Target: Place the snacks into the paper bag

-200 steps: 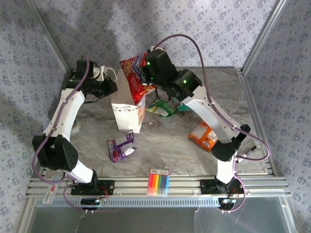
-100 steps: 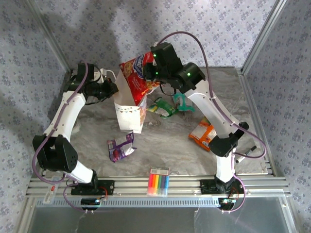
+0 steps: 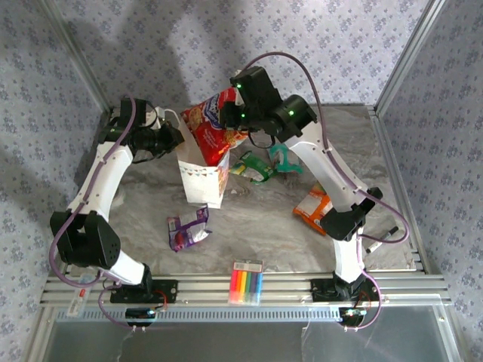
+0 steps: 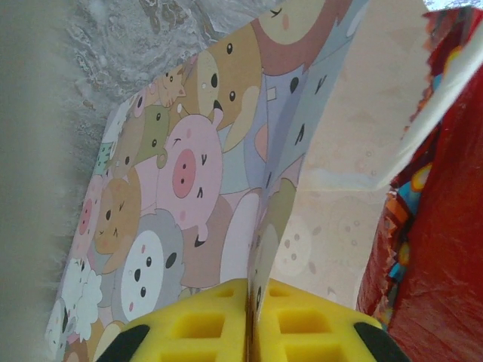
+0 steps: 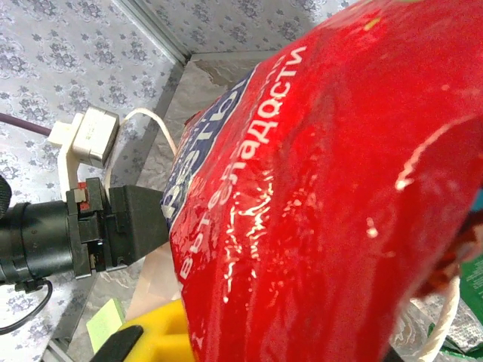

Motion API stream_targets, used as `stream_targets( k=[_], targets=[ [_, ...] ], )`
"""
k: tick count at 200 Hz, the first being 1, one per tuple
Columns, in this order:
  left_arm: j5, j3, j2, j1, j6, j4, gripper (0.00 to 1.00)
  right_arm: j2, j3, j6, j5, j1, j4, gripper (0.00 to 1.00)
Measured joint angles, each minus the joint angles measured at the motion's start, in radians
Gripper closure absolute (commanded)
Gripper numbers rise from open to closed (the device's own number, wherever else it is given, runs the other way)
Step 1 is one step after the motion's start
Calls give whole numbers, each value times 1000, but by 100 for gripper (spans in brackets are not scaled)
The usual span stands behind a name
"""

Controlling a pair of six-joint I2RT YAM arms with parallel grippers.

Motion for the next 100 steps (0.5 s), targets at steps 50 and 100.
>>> stream_targets(
  k=[50, 100],
  targets=[
    [-4, 35, 0, -1, 0, -27, 89, 4, 2, -6, -28, -6, -8, 100],
    [-11, 36, 0, -10, 1, -31, 89, 33, 12, -6, -36, -8, -27, 100]
  ],
)
